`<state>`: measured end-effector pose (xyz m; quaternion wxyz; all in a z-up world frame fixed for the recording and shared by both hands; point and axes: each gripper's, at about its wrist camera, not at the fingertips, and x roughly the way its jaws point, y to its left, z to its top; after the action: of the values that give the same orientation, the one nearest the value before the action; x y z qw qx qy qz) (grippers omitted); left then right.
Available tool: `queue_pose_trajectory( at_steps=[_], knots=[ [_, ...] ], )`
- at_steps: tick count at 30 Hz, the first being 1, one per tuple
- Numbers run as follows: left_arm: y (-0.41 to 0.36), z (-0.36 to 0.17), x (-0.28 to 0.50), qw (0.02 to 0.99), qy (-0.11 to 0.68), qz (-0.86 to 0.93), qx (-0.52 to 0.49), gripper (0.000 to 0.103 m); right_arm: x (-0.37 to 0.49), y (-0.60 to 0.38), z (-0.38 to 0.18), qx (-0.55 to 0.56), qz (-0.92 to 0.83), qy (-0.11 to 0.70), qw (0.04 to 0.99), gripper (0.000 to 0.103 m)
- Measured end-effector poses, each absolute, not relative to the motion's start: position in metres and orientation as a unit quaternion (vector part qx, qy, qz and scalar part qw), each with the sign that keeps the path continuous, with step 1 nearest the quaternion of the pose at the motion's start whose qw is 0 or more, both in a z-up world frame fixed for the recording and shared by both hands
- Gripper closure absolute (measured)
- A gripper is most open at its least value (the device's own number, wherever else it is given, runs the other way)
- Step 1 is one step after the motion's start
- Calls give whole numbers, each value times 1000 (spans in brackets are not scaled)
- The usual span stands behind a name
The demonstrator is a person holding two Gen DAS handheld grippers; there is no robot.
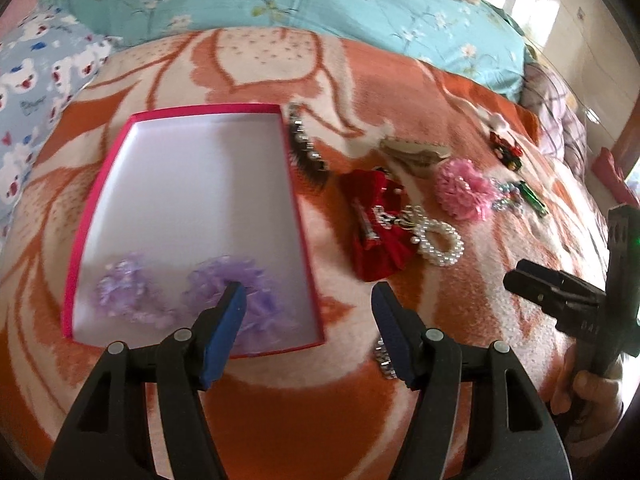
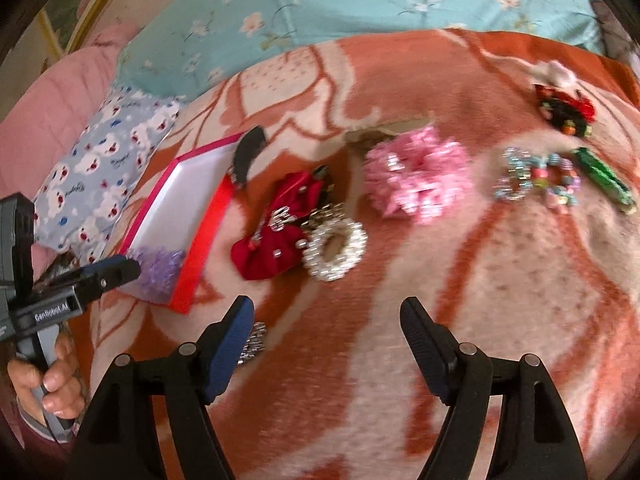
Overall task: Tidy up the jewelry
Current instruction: 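Grasp pink flower scrunchie with left tool while right tool grasps beaded bracelet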
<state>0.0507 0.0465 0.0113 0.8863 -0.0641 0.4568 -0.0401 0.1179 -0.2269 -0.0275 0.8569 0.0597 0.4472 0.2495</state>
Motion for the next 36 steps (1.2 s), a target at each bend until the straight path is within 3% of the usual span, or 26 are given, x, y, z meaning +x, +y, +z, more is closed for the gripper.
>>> queue_pose_trajectory(
  at_steps=[18,24,29,33,35,36],
  knots=[
    [-34,13,108,876,460,-129,-63,38,172,-328,-18,110,120,429,888,27],
    [-72,7,143,874,455,-157,-64,38,208,-359,-34,130,55,441,886,51],
    [-105,-5,173,868,463,-172,-54,37,233,-376,-53,146,16,451,881,60],
    [-120,-23,198,863,476,-163,-51,31,248,-369,-58,119,10,451,884,58],
    [-124,-34,208,854,491,-165,-55,36,250,-361,-61,95,4,450,888,59],
    [-126,-40,211,849,497,-170,-57,55,249,-359,-61,83,2,449,890,61]
  ],
)
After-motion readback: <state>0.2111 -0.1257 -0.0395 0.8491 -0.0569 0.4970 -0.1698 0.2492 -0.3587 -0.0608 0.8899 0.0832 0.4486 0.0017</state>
